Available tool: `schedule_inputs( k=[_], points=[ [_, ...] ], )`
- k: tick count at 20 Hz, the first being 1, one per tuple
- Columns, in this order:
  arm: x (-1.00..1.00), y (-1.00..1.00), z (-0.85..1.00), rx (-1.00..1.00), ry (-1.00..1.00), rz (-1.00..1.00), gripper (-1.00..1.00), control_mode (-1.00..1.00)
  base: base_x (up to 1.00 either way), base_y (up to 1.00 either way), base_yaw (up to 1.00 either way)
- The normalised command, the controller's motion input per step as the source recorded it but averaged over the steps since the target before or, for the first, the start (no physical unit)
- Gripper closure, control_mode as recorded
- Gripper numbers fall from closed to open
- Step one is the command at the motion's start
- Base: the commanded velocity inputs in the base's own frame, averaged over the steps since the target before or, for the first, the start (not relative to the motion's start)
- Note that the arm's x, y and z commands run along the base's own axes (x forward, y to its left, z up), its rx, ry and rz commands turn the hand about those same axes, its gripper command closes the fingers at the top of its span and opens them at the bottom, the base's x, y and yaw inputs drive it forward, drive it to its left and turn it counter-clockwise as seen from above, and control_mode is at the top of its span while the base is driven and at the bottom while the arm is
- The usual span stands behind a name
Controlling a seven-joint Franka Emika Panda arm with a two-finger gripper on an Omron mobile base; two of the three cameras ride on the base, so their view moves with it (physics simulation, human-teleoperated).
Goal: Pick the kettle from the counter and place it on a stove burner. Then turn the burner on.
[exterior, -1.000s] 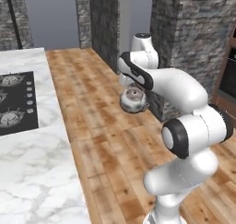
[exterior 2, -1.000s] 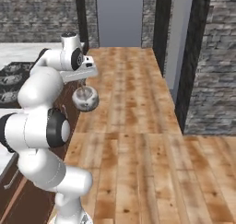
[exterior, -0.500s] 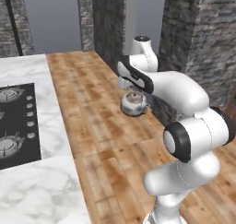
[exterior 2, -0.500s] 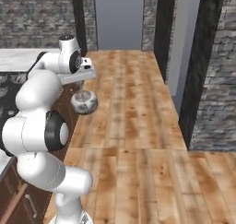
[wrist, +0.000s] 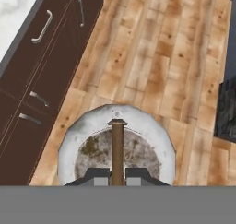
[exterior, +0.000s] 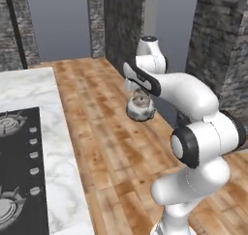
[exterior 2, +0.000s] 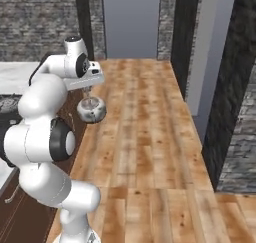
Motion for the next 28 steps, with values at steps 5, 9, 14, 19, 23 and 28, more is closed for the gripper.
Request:
schedule_inputs(
  k=[5,9,14,19,23,28],
  points=[
    [0.00,0.00,0.00,0.00,0.00,0.00,1.00,1.00,0.97,-0.22,0.22],
    [0.00,0.00,0.00,0.00,0.00,0.00,1.00,1.00,0.38,-0.47,0.62],
    [0.00,0.00,0.00,0.00,0.00,0.00,1.00,1.00,-0.03,-0.52,0.67],
    [0.00,0.00,0.00,0.00,0.00,0.00,1.00,1.00,-0.04,-0.43,0.69],
    [0.00,0.00,0.00,0.00,0.00,0.00,1.00,1.00,0.00,-0.44,0.67],
    [0.00,0.00,0.00,0.00,0.00,0.00,1.00,1.00,0.00,-0.54,0.64]
  ],
)
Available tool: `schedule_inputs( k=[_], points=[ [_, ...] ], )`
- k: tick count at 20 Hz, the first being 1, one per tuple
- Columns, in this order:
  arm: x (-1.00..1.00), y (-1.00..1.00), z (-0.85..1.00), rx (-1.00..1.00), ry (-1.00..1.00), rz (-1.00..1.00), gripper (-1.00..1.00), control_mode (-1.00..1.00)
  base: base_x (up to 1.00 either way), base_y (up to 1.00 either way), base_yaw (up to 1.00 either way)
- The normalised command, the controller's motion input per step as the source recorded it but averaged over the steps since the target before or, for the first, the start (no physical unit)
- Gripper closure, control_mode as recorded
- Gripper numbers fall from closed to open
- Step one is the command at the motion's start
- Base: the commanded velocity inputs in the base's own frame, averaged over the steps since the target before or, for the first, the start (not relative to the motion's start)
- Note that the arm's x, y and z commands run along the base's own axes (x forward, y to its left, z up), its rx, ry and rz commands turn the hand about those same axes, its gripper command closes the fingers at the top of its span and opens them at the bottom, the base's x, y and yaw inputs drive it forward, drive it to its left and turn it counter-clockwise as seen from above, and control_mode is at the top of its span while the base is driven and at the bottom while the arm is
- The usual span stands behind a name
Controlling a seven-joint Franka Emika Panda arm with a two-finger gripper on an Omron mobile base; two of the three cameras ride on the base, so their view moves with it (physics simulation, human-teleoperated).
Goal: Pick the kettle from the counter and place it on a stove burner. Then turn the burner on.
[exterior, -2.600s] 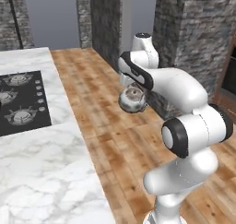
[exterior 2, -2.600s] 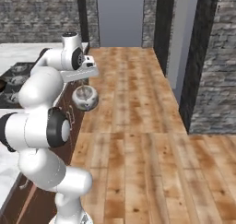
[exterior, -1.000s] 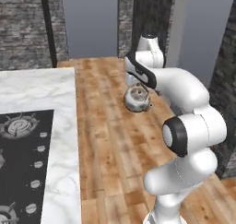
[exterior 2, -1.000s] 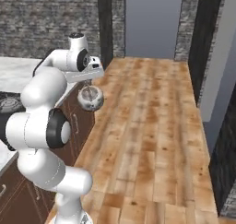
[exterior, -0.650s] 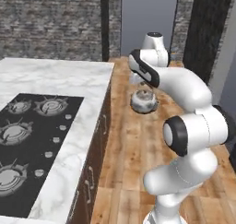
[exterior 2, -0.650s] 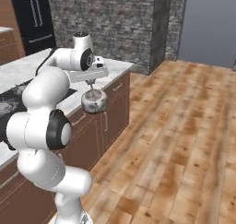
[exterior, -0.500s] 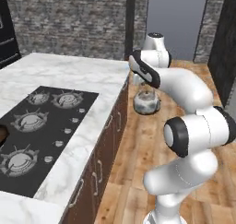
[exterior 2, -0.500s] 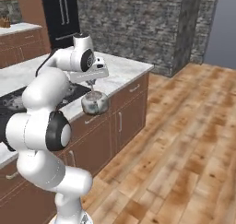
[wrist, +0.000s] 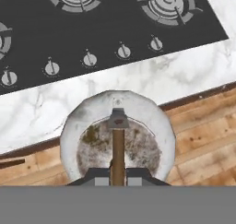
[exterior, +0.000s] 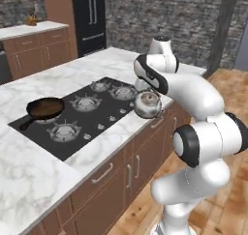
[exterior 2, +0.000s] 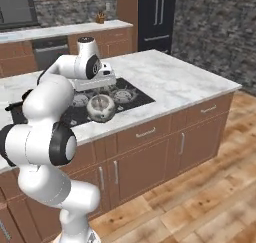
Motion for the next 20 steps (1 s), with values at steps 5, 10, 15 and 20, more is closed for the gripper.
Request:
schedule_inputs(
  k=[5,10,15,20],
  points=[
    [0.00,0.00,0.00,0.00,0.00,0.00,1.00,1.00,0.05,-0.66,0.59],
    [0.00,0.00,0.00,0.00,0.00,0.00,1.00,1.00,0.08,-0.89,0.47],
    [0.00,0.00,0.00,0.00,0.00,0.00,1.00,1.00,0.03,-1.00,0.38],
    [0.00,0.00,0.00,0.00,0.00,0.00,1.00,1.00,0.22,-0.92,0.41]
  ],
)
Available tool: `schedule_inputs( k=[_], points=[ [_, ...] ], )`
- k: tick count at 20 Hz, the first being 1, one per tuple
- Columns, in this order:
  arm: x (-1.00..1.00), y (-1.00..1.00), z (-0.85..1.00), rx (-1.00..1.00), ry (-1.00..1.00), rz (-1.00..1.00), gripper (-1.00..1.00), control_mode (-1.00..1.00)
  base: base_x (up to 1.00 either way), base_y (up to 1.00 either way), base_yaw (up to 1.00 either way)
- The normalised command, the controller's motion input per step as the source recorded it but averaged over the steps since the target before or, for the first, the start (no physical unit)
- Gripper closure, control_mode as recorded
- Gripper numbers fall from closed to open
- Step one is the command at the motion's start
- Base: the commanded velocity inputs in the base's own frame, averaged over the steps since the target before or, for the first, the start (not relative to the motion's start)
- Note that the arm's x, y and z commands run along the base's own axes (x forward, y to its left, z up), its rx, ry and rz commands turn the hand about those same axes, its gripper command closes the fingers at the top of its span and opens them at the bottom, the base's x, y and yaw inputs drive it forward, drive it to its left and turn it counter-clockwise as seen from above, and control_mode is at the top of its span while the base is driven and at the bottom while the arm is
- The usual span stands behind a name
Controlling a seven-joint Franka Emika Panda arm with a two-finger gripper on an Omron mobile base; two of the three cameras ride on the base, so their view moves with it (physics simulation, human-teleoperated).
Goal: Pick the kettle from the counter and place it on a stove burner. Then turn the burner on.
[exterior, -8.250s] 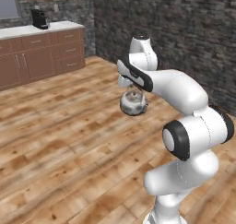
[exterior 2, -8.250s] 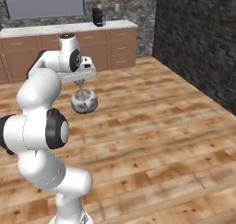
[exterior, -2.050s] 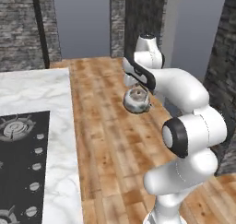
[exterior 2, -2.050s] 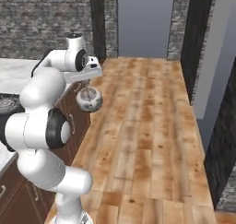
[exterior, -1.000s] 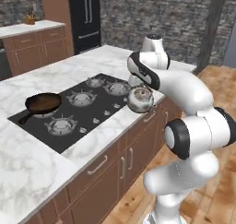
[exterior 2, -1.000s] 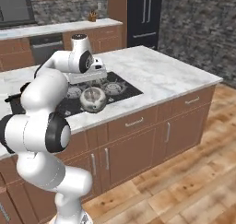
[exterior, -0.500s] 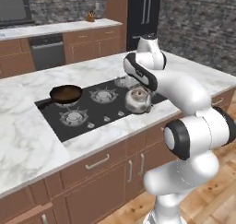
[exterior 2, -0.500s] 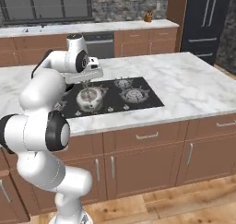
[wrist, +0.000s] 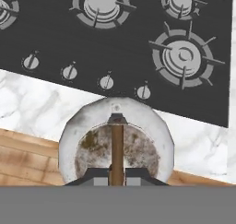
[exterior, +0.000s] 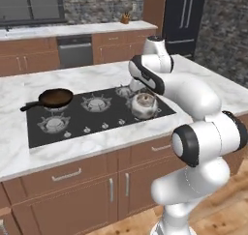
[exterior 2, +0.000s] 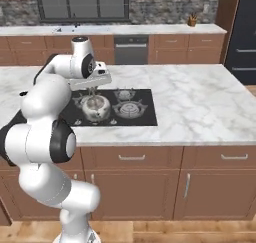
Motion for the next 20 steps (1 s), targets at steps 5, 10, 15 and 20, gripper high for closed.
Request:
schedule_inputs(
  k=[5,10,15,20],
  points=[
    [0.00,0.00,0.00,0.00,0.00,0.00,1.00,1.00,0.37,-0.73,0.44],
    [0.00,0.00,0.00,0.00,0.00,0.00,1.00,1.00,0.15,-0.49,0.25],
    [0.00,0.00,0.00,0.00,0.00,0.00,1.00,1.00,0.30,-0.44,0.19],
    [0.00,0.00,0.00,0.00,0.00,0.00,1.00,1.00,0.44,0.00,0.00]
  ],
)
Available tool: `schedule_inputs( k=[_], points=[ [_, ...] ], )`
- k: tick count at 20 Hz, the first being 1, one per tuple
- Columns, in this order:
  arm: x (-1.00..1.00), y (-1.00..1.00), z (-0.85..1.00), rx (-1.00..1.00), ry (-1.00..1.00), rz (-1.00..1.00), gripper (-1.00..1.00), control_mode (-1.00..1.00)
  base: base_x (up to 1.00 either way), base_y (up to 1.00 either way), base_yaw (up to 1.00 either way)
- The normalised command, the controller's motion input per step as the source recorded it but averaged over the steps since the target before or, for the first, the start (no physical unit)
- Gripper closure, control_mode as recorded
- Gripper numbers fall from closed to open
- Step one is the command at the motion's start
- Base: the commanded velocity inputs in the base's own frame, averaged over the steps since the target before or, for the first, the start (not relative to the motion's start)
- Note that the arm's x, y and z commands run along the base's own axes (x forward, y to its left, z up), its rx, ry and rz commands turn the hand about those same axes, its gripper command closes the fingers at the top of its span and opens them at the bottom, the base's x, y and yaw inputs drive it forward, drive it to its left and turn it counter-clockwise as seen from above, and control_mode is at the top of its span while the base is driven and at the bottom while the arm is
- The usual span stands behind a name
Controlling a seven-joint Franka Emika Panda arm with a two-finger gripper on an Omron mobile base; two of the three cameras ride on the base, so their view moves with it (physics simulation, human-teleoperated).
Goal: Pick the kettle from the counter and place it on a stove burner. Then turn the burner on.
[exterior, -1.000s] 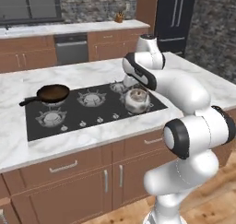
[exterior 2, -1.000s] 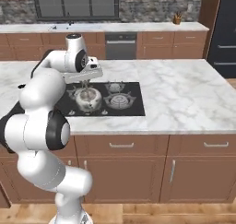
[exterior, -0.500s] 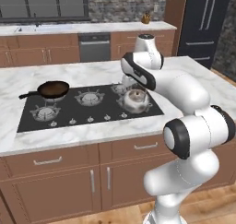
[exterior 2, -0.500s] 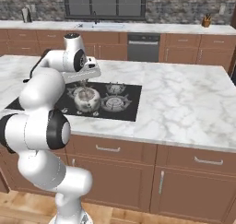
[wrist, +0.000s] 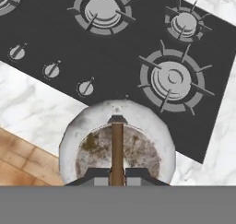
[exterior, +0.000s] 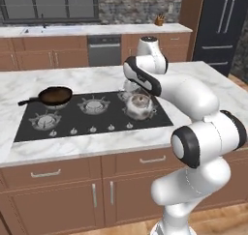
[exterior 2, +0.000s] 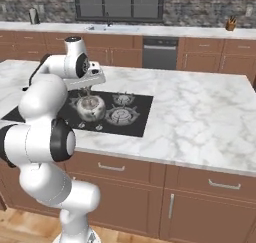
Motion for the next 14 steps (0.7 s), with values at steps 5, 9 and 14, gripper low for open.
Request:
schedule_inputs(
  k=[5,9,14],
  points=[
    [0.00,0.00,0.00,0.00,0.00,0.00,1.00,1.00,0.34,0.50,-0.12],
    [0.00,0.00,0.00,0.00,0.00,0.00,1.00,1.00,0.20,0.18,-0.05],
    [0.00,0.00,0.00,0.00,0.00,0.00,1.00,1.00,0.43,0.00,0.00]
  ],
)
